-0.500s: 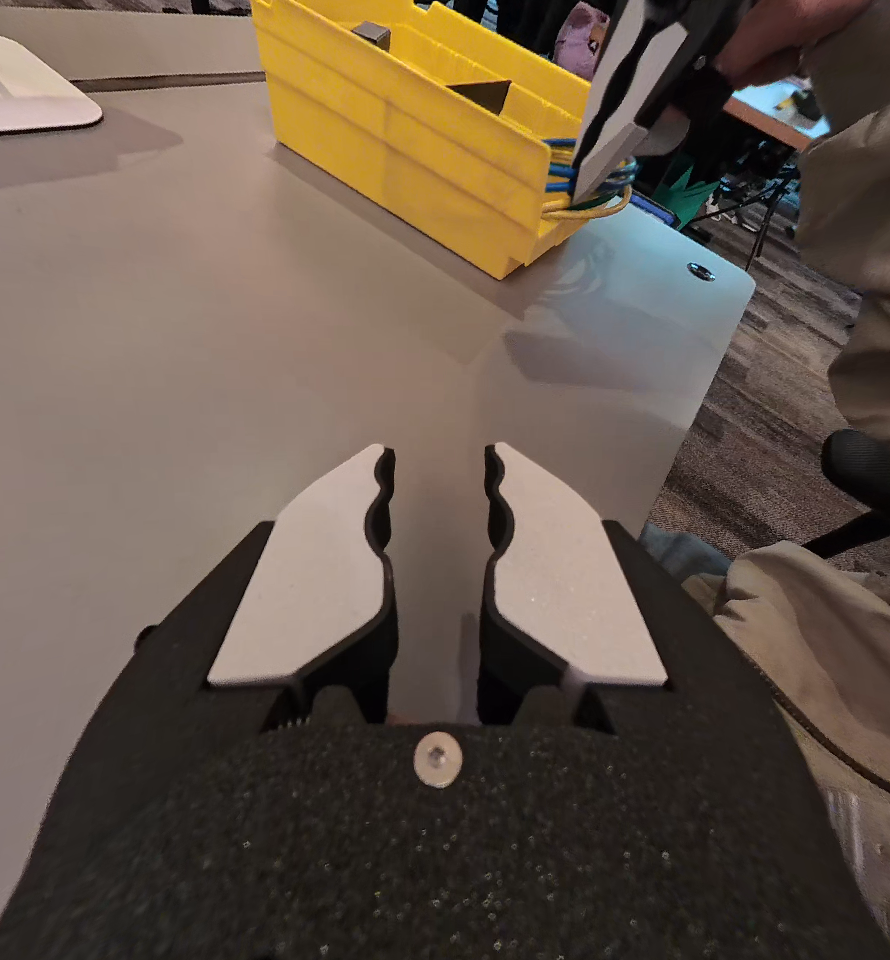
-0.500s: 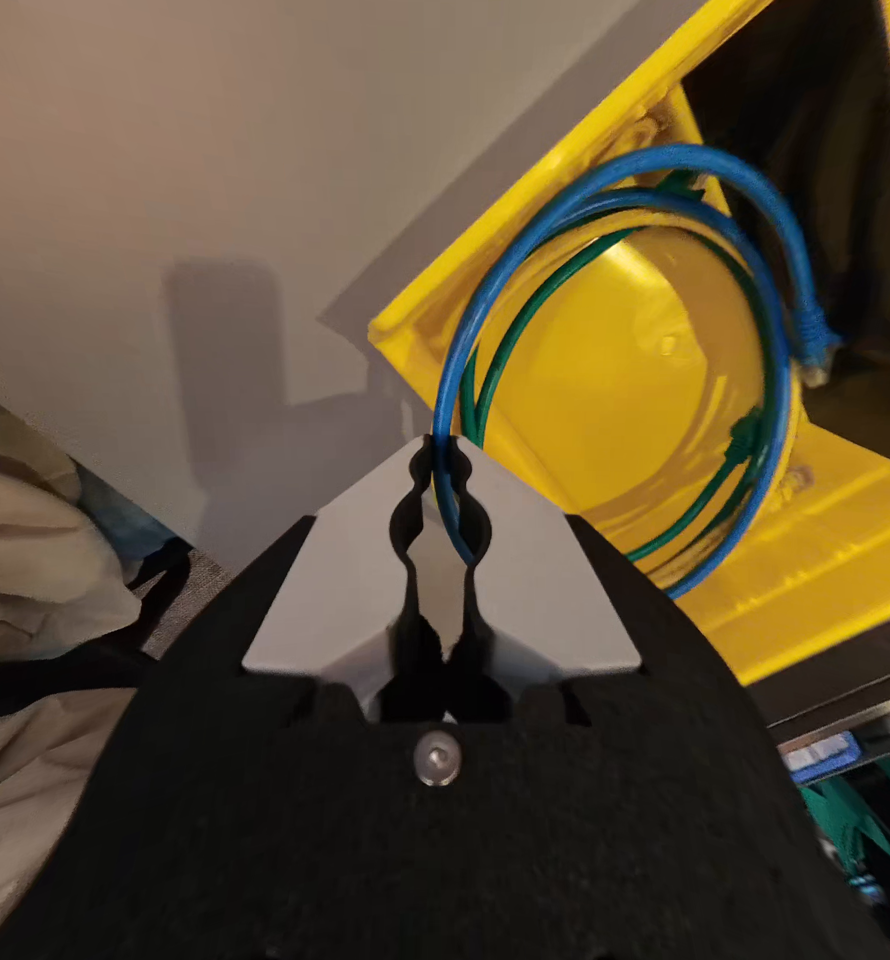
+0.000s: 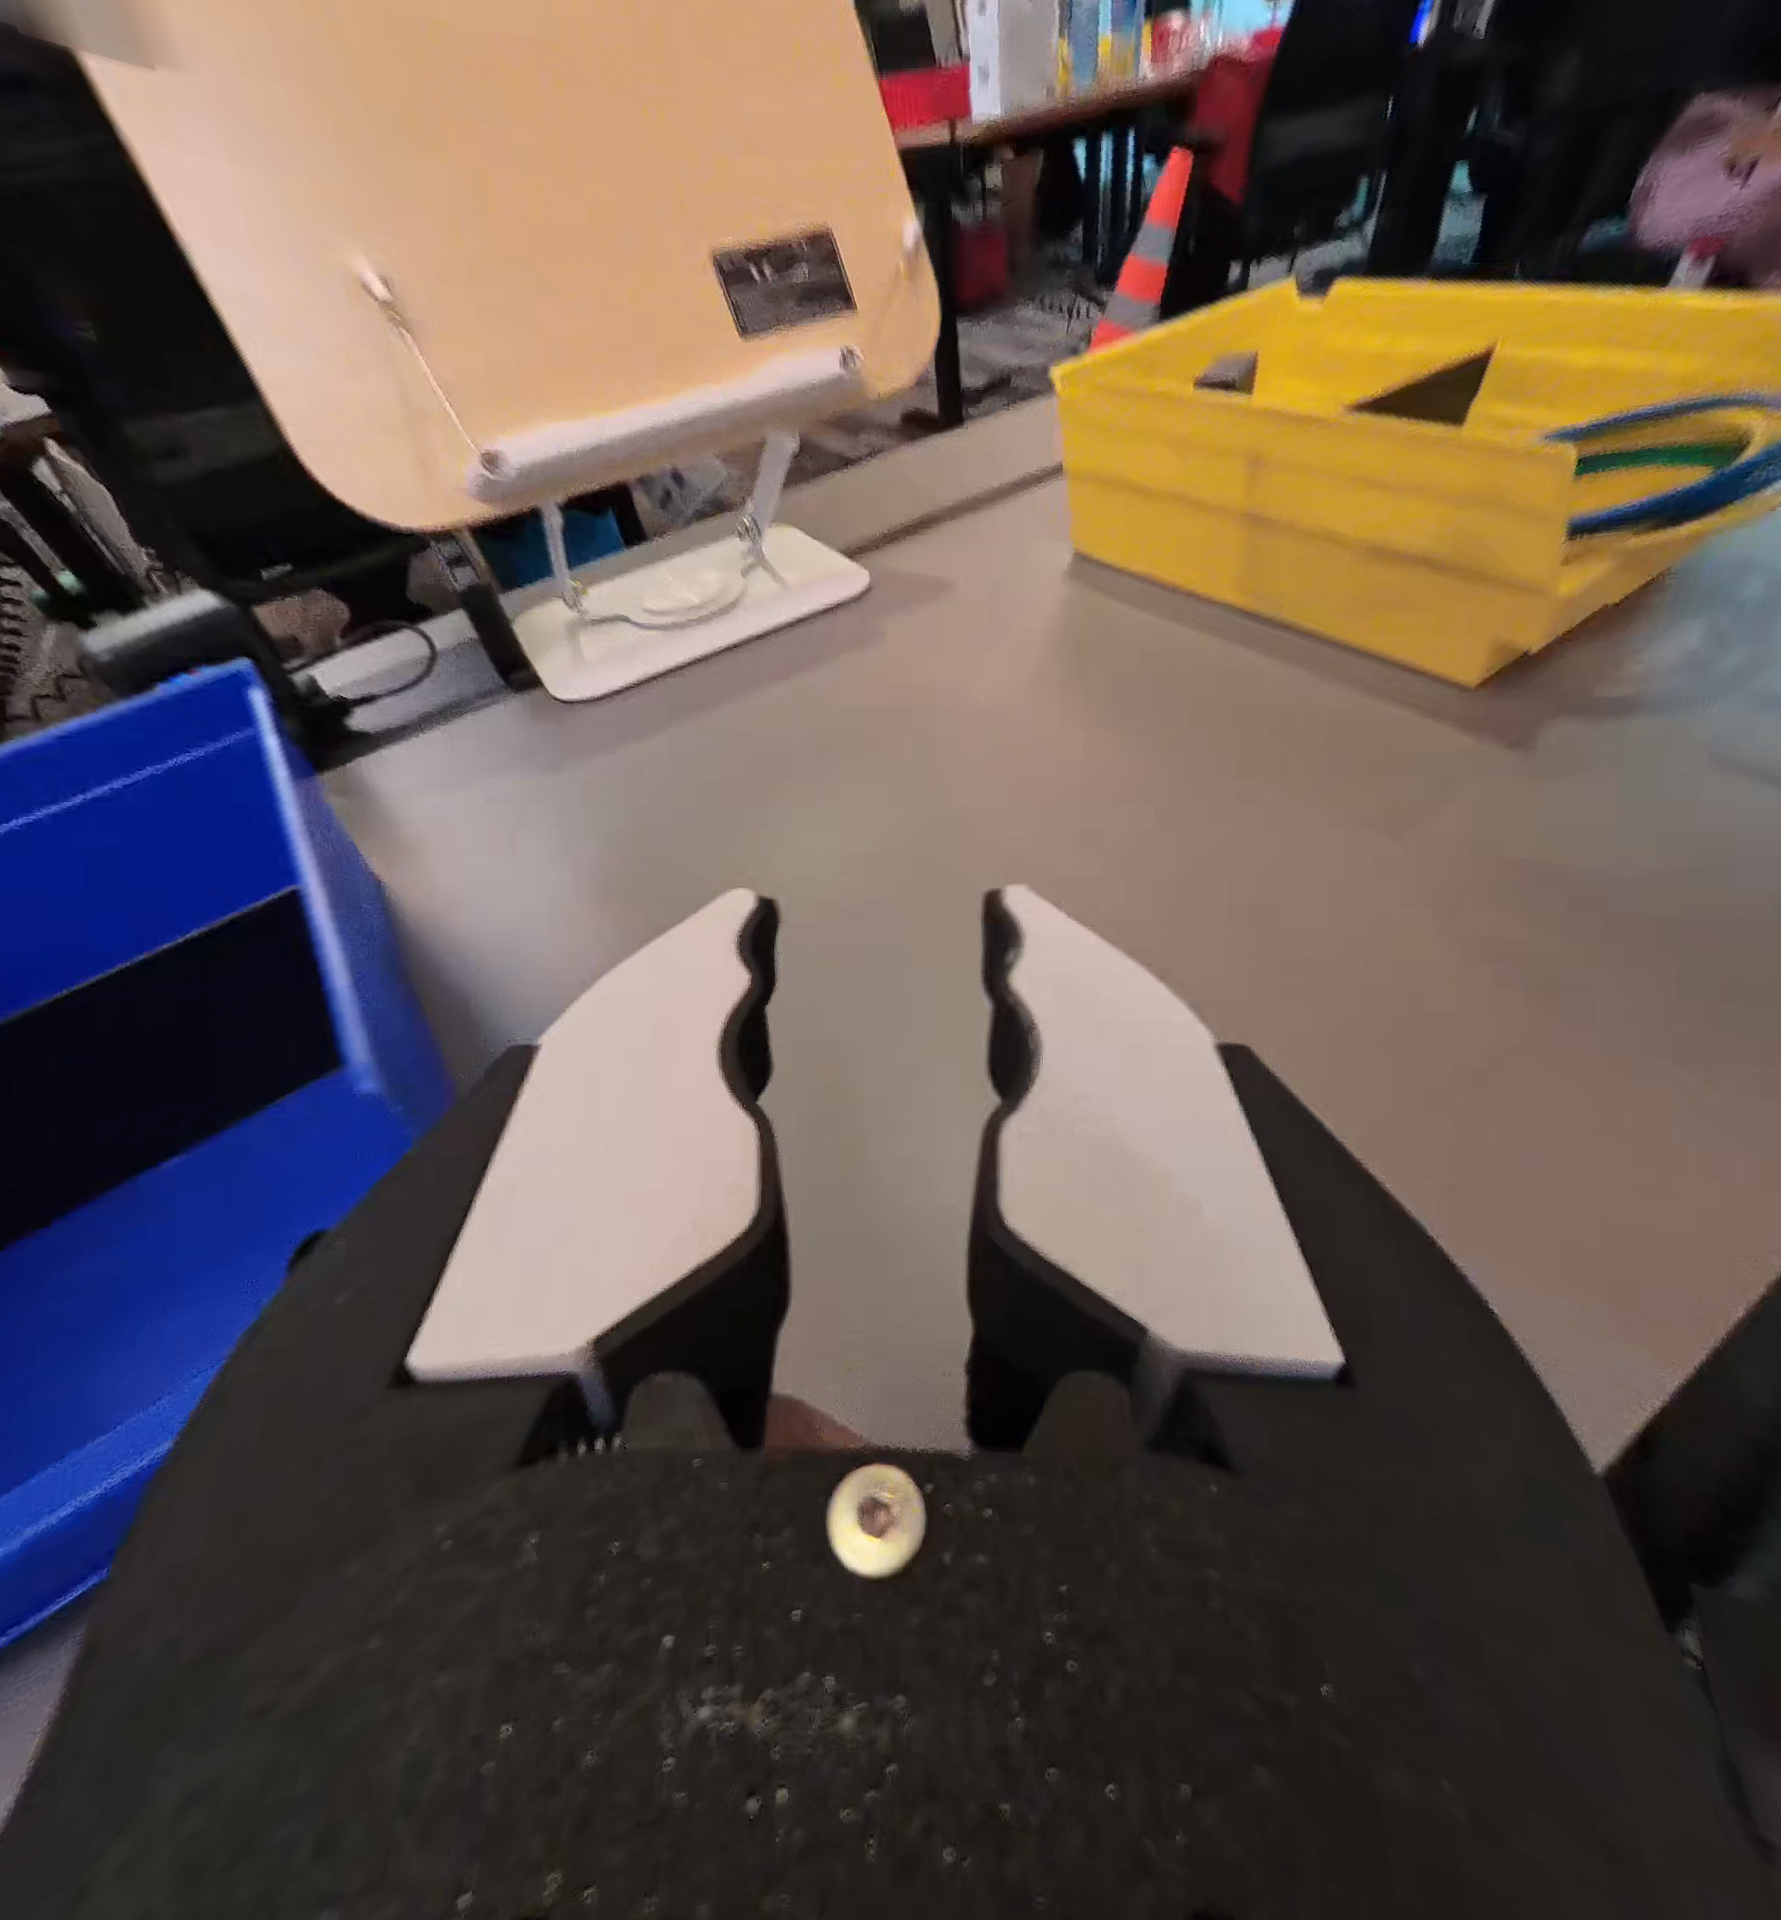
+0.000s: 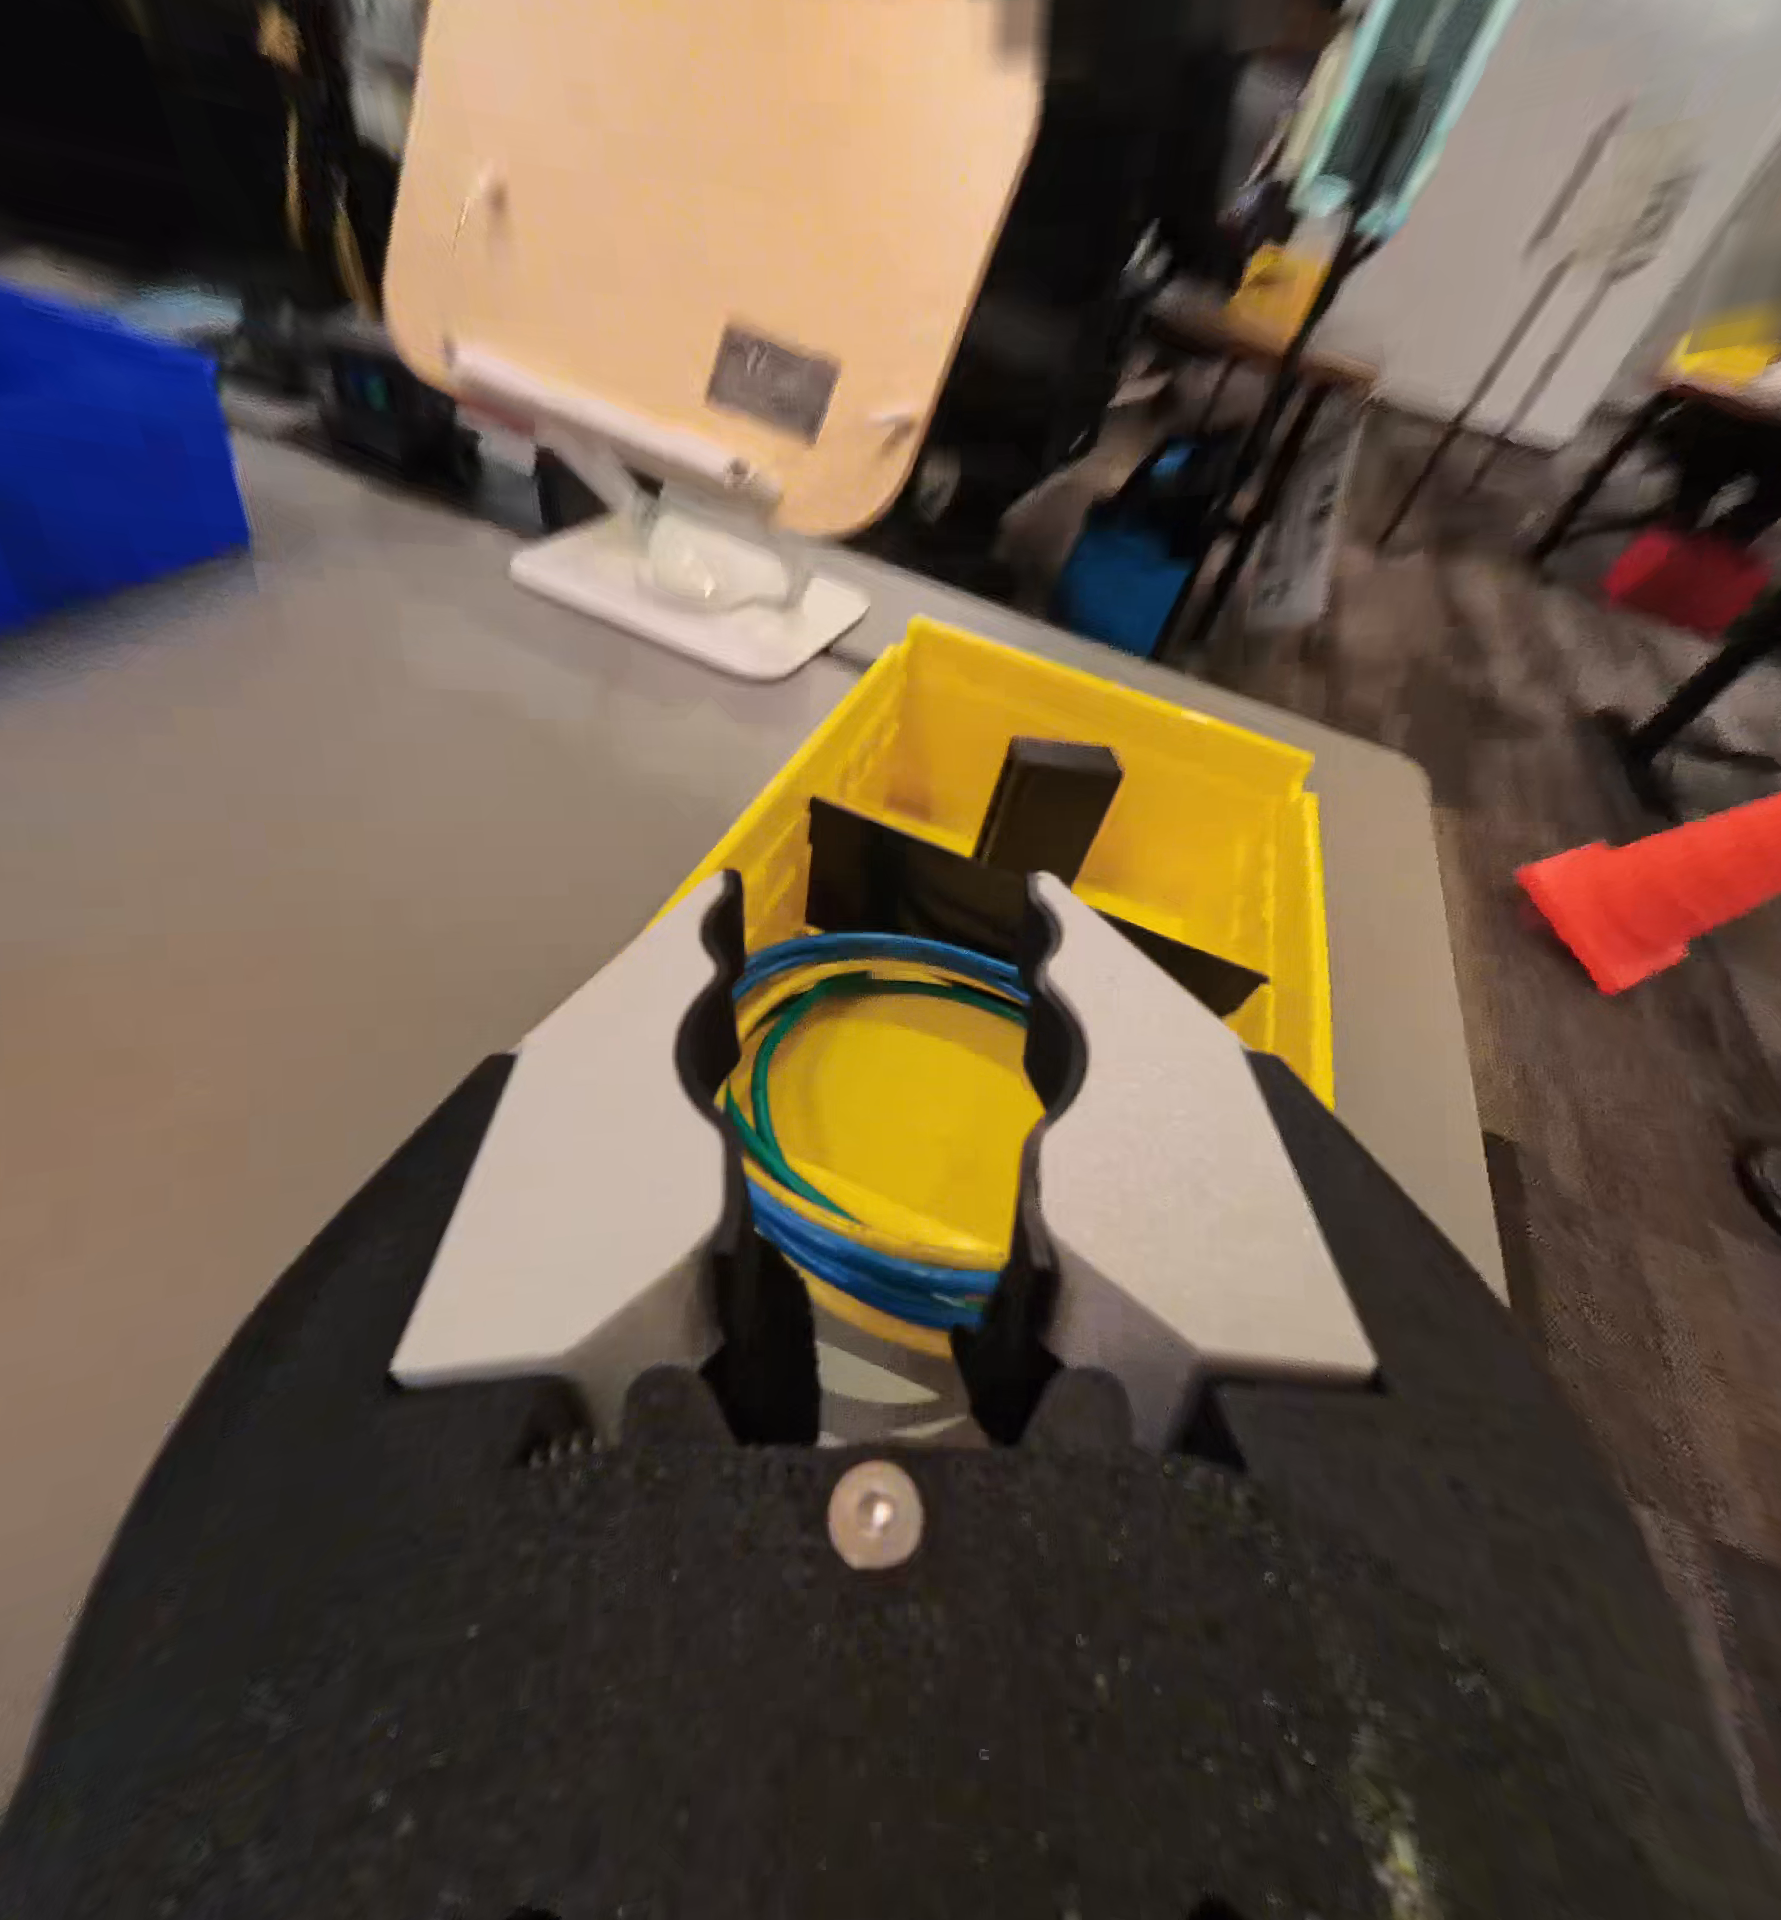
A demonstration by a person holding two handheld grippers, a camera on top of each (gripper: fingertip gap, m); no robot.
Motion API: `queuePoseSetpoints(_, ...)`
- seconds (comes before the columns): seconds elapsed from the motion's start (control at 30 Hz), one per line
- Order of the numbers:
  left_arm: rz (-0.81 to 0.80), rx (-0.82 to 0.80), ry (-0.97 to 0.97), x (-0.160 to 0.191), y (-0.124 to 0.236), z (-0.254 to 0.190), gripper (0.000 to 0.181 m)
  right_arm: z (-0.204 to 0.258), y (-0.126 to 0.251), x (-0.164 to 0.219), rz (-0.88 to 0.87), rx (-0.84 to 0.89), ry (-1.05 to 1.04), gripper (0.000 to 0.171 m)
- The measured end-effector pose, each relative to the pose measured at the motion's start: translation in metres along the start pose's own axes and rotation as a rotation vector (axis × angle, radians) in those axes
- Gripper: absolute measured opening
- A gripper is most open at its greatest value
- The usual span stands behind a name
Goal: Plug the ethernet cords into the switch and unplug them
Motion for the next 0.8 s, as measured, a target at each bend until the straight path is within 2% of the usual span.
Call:
queuePoseSetpoints(0.03,-0.024,0.004,0.008,-0.005,0.009,0.004,0.029,0.002,0.009,0.008,-0.045,0.071,-0.022,0.052)
queuePoseSetpoints(0.1,-0.004,-0.036,0.033,-0.005,0.028,0.016,0.028,0.01,0.025,0.031,-0.094,0.182,-0.048,0.052)
queuePoseSetpoints(0.23,0.067,-0.242,0.141,0.019,0.07,0.051,0.03,0.032,0.052,0.081,-0.033,0.25,-0.075,0.051)
queuePoseSetpoints(0.37,0.095,-0.492,0.143,0.071,0.101,0.09,0.028,0.033,0.06,0.091,-0.055,0.27,-0.165,0.051)
queuePoseSetpoints(0.43,0.156,-0.564,0.131,0.078,0.106,0.105,0.027,0.023,0.06,0.089,-0.062,0.274,-0.201,0.05)
queuePoseSetpoints(0.57,0.094,-0.554,0.174,0.066,0.103,0.111,0.028,0.012,0.058,0.096,-0.074,0.286,-0.259,0.05)
queuePoseSetpoints(0.8,0.161,-0.516,0.093,0.069,0.099,0.093,0.037,0.016,0.051,0.101,-0.036,0.285,-0.27,0.05)
Point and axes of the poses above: each gripper's, where its closed fingertips meet, y back along the fingers, x out of its underside, z = x × y across the jaws, the point moved 5 cm from there along y, back along the fingers, and after that the axes turned 9 degrees about -z, right-handed, at the moved point
